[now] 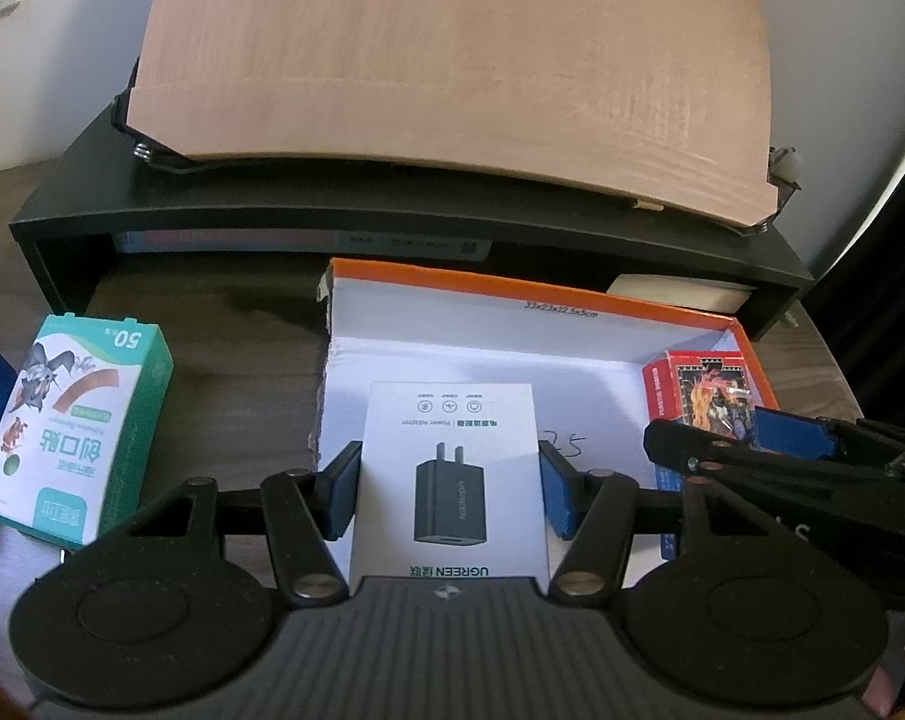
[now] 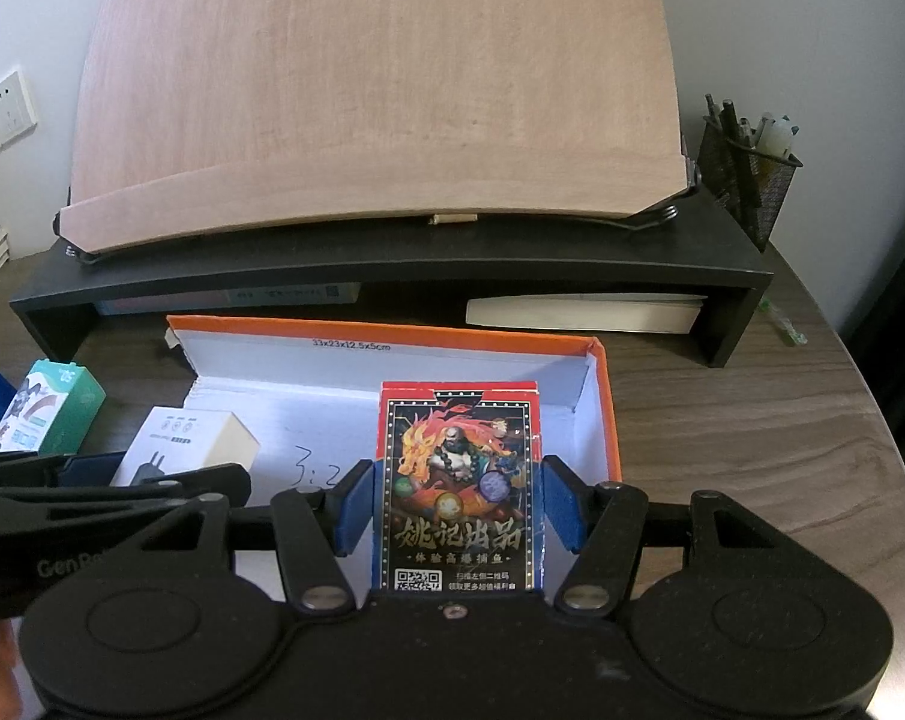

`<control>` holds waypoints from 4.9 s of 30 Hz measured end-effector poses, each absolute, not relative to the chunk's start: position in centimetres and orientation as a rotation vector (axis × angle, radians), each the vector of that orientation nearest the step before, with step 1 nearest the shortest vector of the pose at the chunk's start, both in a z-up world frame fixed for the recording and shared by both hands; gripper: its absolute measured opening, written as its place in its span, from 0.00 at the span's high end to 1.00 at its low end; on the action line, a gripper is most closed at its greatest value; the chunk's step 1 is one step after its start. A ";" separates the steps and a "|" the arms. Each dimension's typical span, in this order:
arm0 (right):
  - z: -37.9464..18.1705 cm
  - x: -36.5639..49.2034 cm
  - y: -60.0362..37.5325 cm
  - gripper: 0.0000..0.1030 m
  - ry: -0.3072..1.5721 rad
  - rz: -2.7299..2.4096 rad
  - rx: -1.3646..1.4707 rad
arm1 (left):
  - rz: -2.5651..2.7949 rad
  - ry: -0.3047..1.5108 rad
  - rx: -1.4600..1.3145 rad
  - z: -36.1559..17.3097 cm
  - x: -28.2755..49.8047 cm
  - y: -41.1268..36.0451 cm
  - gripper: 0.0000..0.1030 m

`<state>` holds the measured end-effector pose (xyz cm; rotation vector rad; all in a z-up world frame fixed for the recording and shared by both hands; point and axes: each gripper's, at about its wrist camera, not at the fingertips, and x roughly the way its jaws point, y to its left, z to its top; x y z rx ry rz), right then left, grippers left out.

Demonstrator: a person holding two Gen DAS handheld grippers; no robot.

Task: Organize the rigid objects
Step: 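Lower the UGREEN box with the left tool while the right tool lowers the card box into the tray, then open the left tool on the UGREEN box while the right tool releases the card box in the tray, then move the left tool back to the table and grasp the white plug heater with bottle, then grasp the other white plug heater with the right tool while the left tool lifts its heater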

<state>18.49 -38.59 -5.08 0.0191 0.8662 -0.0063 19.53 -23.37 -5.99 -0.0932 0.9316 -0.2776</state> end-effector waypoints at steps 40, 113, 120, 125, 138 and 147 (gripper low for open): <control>-1.7 13.8 -41.2 0.24 0.740 -0.071 0.107 | -0.326 0.888 -0.061 -4.1 18.4 -25.1 0.22; -5.3 7.7 -6.9 0.19 0.936 0.272 0.028 | -0.176 0.829 -0.022 -6.8 15.7 8.3 0.34; -5.9 9.1 -5.0 0.19 0.942 0.313 0.045 | -0.111 0.796 -0.081 -5.3 13.3 11.2 0.34; -6.5 10.8 -3.5 0.14 0.943 0.354 0.048 | -0.074 0.774 -0.091 -4.0 11.4 13.1 0.34; -8.4 13.7 -0.9 0.07 0.932 0.384 -0.024 | -0.001 0.754 -0.142 -2.8 8.5 15.1 0.34; -5.7 11.6 -3.6 0.07 0.855 0.344 0.023 | -0.033 0.720 -0.142 -1.7 8.4 13.6 0.34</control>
